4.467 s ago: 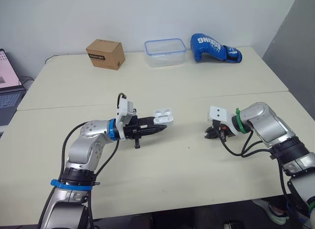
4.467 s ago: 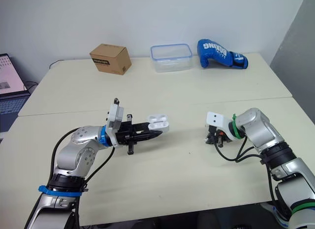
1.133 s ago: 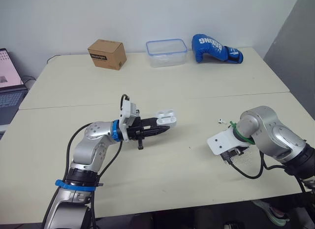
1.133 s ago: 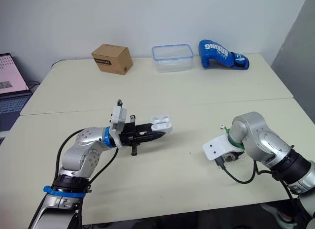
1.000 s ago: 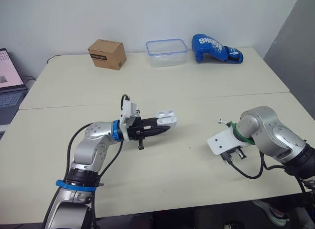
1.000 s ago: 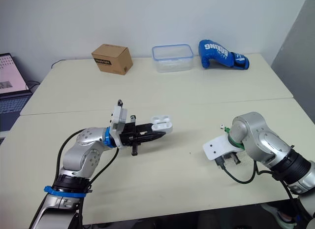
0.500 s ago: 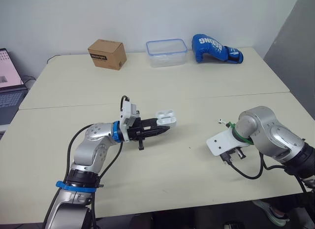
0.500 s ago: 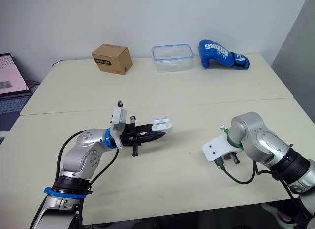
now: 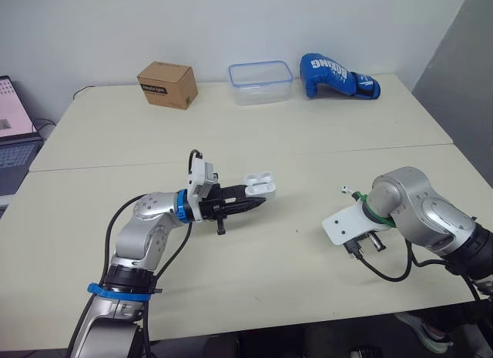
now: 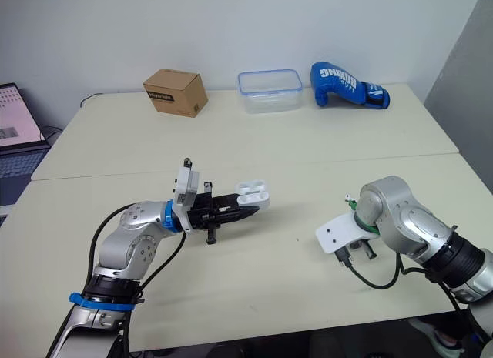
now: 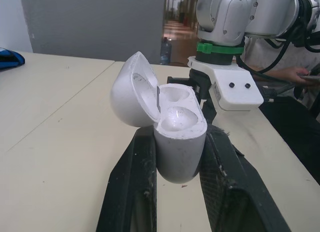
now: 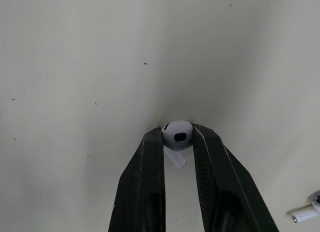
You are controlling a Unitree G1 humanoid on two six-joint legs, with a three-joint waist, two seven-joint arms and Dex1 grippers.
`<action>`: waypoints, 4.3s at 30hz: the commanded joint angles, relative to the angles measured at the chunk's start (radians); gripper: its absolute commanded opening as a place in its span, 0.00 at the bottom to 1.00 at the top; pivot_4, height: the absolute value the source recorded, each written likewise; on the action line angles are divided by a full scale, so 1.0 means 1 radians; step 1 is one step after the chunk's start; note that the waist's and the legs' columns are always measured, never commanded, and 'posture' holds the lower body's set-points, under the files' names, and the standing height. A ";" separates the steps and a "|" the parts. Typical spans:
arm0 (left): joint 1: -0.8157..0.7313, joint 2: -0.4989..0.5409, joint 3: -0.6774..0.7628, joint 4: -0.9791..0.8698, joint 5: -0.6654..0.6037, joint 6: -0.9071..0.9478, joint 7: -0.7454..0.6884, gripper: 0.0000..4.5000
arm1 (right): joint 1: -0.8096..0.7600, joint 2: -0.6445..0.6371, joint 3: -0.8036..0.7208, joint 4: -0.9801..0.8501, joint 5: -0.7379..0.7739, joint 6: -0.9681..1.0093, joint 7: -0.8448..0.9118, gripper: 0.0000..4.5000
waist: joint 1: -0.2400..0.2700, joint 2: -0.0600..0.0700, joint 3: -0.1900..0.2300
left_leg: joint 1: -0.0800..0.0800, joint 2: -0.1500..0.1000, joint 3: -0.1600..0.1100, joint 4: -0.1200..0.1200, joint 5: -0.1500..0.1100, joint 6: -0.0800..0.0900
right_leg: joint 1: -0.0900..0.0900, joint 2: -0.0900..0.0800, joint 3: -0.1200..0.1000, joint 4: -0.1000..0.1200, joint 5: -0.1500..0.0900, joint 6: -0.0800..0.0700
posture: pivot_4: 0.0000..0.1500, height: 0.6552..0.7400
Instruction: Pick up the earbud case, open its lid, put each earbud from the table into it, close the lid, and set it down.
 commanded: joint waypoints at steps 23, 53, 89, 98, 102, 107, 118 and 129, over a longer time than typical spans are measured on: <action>-0.101 -0.011 0.003 0.172 0.012 -0.087 -0.092 0.17 | 0.299 0.635 -0.942 -0.470 0.753 0.927 -0.410 0.09 | 0.002 0.000 0.000 | 0.000 -0.001 -0.002 0.000 0.000 0.000 | 0.000 0.000 0.000 0.002 0.000 0.000 | 1.00 0.89; -0.173 -0.056 0.002 0.234 0.048 -0.091 -0.096 0.17 | 0.208 0.908 -0.711 -0.405 0.943 0.798 -1.103 0.09 | -0.005 0.001 -0.001 | 0.000 -0.001 -0.003 -0.001 0.000 0.000 | -0.002 0.000 0.000 0.002 0.000 0.000 | 1.00 0.89; -0.149 -0.119 0.034 0.127 0.030 -0.158 0.045 0.17 | 0.186 0.917 -0.706 -0.439 1.039 0.969 -1.341 0.64 | -0.005 0.001 -0.001 | 0.000 0.000 -0.003 -0.001 0.000 0.000 | -0.002 0.001 0.000 0.002 0.000 0.000 | 1.00 0.89; -0.134 -0.107 0.033 0.110 0.021 -0.144 0.033 0.17 | 0.170 0.792 -0.725 -0.434 1.057 0.882 -1.278 0.80 | -0.005 0.001 -0.001 | 0.000 0.000 -0.002 -0.001 0.000 0.000 | -0.002 0.001 0.000 0.002 0.000 0.000 | 1.00 0.89; -0.128 -0.105 0.034 0.102 0.016 -0.140 0.031 0.17 | 0.163 0.769 -0.746 -0.439 1.111 0.882 -1.245 0.80 | -0.005 0.001 -0.001 | 0.000 0.000 -0.002 -0.001 0.000 0.000 | -0.001 0.001 0.000 0.002 0.000 0.000 | 1.00 0.89; -0.123 -0.087 0.034 0.105 0.004 -0.115 0.026 0.17 | 0.149 0.697 -0.917 -0.471 1.414 0.924 -1.070 0.80 | -0.003 0.001 -0.001 | 0.000 0.000 -0.003 -0.001 0.000 0.000 | -0.001 0.001 0.000 0.001 0.000 0.000 | 1.00 0.89; -0.122 -0.045 0.052 0.117 -0.043 -0.061 -0.039 0.17 | 0.113 0.131 -0.889 -0.159 1.357 0.772 -0.786 0.80 | -0.003 0.001 0.000 | 0.000 0.000 -0.001 -0.001 0.000 0.001 | 0.000 0.001 0.000 0.001 0.000 0.000 | 1.00 0.89; -0.086 -0.008 0.075 0.044 -0.115 0.041 -0.071 0.17 | 0.082 0.066 -0.543 0.196 0.911 0.532 -0.780 0.80 | -0.003 0.001 0.000 | 0.000 0.000 0.001 -0.001 0.000 0.001 | -0.001 0.000 0.001 0.000 0.000 0.000 | 1.00 0.89</action>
